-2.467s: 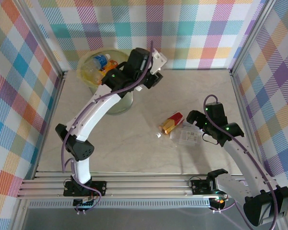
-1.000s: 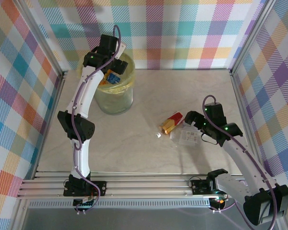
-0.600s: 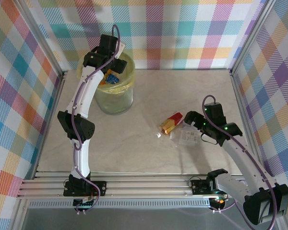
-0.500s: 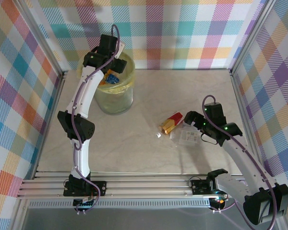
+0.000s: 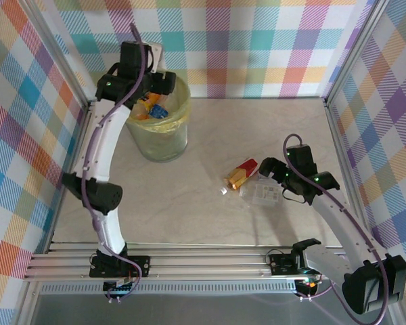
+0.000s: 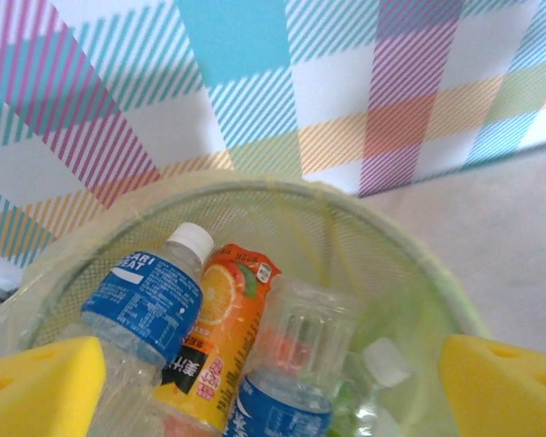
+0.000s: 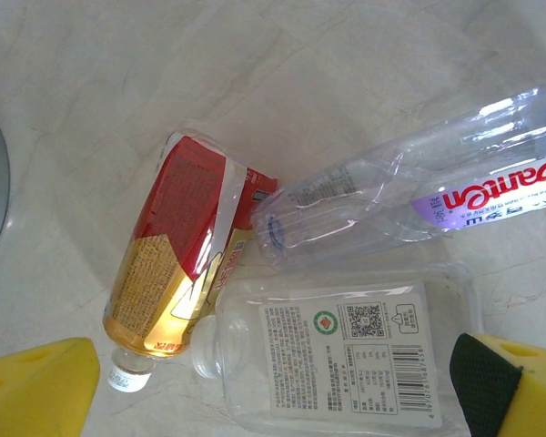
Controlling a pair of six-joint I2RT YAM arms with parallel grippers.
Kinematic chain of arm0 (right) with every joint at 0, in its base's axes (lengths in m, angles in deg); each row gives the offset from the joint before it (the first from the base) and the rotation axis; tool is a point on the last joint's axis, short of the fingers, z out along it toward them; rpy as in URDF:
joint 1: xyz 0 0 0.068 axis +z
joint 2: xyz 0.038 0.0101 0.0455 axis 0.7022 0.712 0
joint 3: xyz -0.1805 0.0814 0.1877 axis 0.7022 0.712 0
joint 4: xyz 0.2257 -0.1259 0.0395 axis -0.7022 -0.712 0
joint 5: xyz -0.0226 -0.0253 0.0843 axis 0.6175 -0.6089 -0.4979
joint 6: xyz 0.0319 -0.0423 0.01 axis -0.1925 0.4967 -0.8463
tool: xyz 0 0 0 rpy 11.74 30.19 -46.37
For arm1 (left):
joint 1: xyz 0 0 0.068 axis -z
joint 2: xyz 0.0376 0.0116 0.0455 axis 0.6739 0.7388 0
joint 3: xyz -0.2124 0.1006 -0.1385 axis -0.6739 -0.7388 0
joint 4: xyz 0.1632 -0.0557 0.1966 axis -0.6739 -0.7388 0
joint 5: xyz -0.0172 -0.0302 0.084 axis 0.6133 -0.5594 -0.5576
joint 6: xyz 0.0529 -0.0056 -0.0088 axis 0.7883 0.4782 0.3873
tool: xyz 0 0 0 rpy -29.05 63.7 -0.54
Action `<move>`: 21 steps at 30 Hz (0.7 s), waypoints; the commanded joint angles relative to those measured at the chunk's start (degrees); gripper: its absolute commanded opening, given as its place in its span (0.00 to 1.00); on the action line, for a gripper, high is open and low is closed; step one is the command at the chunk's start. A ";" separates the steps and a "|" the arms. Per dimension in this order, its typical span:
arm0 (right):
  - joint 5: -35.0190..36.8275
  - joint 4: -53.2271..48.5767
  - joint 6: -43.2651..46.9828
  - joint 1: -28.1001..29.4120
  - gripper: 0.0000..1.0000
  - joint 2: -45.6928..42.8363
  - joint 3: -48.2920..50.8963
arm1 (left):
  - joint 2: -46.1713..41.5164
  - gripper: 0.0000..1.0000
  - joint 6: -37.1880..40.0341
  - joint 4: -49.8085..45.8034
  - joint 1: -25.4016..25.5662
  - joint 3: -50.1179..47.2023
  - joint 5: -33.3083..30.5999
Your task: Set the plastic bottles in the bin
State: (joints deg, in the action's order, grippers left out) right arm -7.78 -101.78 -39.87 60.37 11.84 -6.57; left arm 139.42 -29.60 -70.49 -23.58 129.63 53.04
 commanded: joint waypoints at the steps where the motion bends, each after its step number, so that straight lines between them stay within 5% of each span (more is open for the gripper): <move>1: -1.03 1.15 -0.02 -0.17 1.00 0.75 0.27 | -6.39 0.95 -4.03 5.32 1.60 -6.24 4.19; 12: -1.39 2.00 -0.28 -0.19 1.00 2.18 0.42 | -25.08 1.00 -9.87 27.33 15.31 -38.19 0.23; 21: -0.23 1.10 0.07 -0.16 1.00 1.52 0.69 | -27.55 1.00 -12.36 35.03 25.52 -49.80 -5.98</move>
State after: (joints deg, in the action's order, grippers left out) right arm -8.59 -100.73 -39.87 60.37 13.90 -6.57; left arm 113.65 -40.22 -41.22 -0.61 81.99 50.48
